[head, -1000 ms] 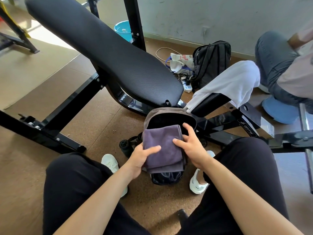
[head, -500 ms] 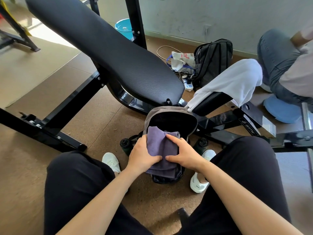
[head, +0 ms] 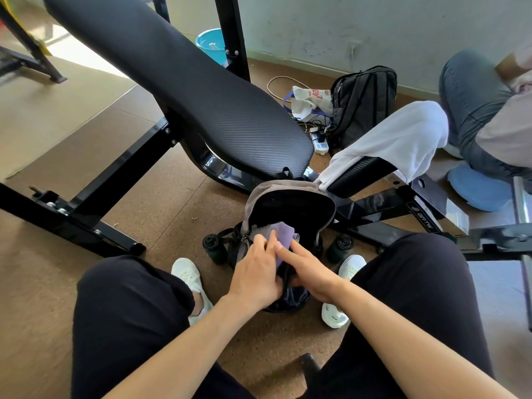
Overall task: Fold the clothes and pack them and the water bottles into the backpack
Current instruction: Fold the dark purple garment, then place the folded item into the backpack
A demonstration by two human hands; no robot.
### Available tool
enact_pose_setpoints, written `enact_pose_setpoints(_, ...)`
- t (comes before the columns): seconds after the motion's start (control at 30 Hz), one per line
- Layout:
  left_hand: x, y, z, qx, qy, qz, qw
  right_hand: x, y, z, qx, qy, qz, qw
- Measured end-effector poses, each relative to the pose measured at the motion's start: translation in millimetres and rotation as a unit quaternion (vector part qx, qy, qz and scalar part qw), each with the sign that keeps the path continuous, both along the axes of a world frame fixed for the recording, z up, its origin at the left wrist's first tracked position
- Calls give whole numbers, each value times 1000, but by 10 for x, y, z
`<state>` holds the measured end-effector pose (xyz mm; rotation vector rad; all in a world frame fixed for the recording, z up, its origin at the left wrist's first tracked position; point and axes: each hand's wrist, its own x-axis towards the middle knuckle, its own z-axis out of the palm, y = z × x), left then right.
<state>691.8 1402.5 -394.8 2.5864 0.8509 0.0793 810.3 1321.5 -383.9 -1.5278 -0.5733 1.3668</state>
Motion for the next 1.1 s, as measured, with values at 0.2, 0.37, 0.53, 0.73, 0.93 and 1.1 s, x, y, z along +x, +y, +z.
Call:
enact_pose_setpoints(0.2,0,132,99,-325,-259,83,906,179,38,-146,-7,55,-133,990)
enact_pose_setpoints(0.37,-31,282,17,-316,-248,182,897,187,44,-116,21,80,-118,990)
enact_pose_setpoints(0.53,-46,301,-35,-488,-184,54,852,207,49,-144,36,27,-66,997)
enact_pose_setpoints(0.73,-123,437,-253,-446,-67,79,889,561,190,-230,-121,-182,142,965)
enact_pose_setpoints(0.93,4,647,-597,-298,40,59,952,1356,593,-514,-185,-250,94,946)
enact_pose_setpoints(1.1,422,939,-933,-191,127,-19,973,1854,925,-723,-199,-313,134,919)
